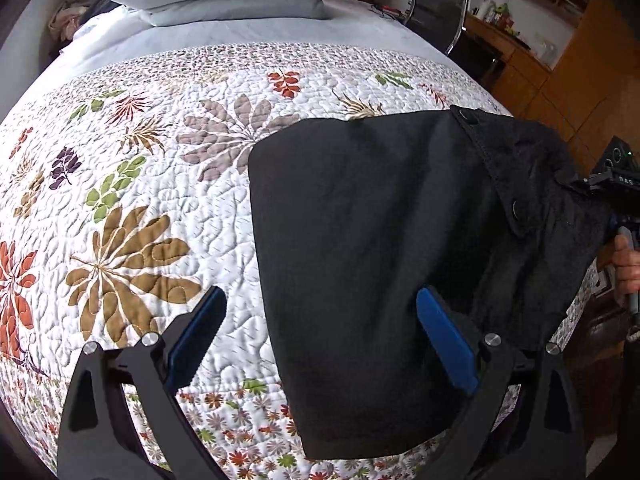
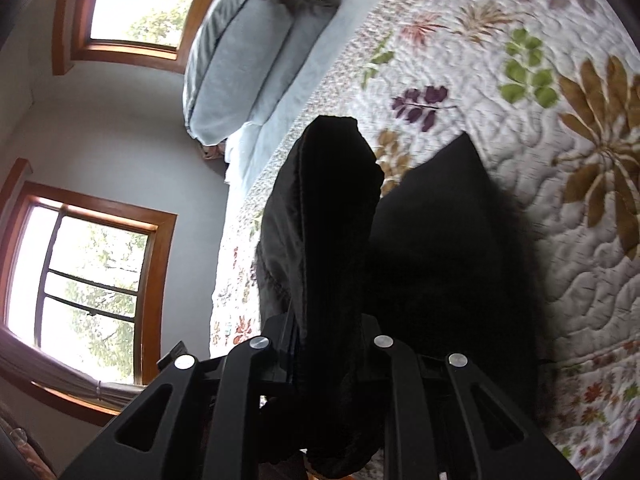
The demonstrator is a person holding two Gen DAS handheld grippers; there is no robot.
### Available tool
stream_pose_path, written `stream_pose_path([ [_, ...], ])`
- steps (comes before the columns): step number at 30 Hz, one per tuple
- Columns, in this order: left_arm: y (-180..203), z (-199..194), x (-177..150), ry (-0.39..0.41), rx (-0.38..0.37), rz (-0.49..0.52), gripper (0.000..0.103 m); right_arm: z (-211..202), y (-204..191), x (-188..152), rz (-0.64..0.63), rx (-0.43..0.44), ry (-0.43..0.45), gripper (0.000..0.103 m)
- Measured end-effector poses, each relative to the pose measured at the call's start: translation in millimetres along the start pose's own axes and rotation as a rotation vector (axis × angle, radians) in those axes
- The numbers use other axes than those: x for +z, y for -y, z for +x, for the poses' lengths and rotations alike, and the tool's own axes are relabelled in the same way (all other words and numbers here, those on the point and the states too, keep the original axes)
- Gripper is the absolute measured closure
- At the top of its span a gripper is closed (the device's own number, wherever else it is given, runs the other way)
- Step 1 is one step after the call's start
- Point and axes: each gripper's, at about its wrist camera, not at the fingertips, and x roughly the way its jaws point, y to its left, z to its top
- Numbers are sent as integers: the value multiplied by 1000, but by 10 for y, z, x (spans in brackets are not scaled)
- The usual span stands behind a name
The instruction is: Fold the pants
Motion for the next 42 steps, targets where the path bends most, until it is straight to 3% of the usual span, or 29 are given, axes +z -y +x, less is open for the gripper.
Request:
stream_pose_path([
  [10,59,146,13,-26,-5,5,7,4,375,-11,45,4,-7,84],
  [18,62,185,-35,-28,-1,11,7,-187,577,-64,70,-5,20,68],
  [21,44,159,-48,-31,2,7,7,-388,552,-89,56,-58,58,65],
  [24,19,55,-59,-11,27,9,7,-610,372,-119,-39,-185,123,65],
  [26,-12,-34,-62,13,36,0,7,-691,174,-200,-119,-145,145,65],
  [29,-20,-101,-77,22,27,-14,7,-639,-82,-347,-194,-28,123,65],
  [31,1,-101,-88,17,29,-6,7,-554,-178,-409,-218,0,98,65],
  [36,43,-74,-122,5,27,5,7,-438,-31,-450,-194,-76,64,67],
  [42,34,13,-154,-16,26,3,7,-441,167,-489,-159,-93,59,71],
])
